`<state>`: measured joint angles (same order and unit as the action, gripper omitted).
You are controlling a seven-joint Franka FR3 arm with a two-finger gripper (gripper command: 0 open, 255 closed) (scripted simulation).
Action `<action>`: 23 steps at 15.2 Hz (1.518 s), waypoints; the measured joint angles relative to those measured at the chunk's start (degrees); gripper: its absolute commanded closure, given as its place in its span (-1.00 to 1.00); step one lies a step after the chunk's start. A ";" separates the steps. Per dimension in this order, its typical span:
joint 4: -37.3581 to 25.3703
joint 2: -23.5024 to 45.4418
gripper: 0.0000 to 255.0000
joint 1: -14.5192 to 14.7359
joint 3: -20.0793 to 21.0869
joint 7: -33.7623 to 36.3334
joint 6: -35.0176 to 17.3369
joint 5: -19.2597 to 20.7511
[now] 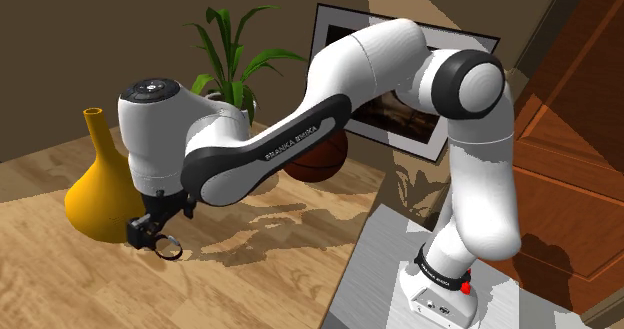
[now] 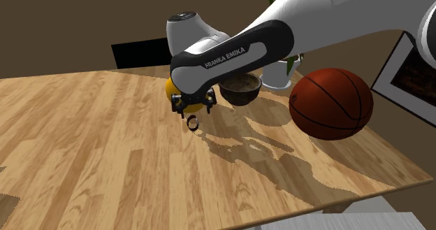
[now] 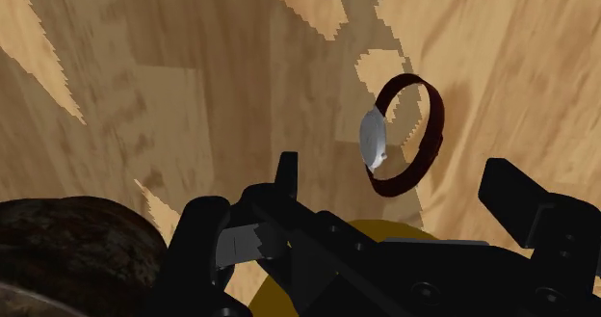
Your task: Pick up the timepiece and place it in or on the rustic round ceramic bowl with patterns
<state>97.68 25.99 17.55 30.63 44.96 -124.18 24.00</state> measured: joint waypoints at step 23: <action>-0.55 0.27 1.00 0.16 -0.04 0.01 0.26 0.08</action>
<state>97.13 26.26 17.70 30.59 44.97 -123.92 24.08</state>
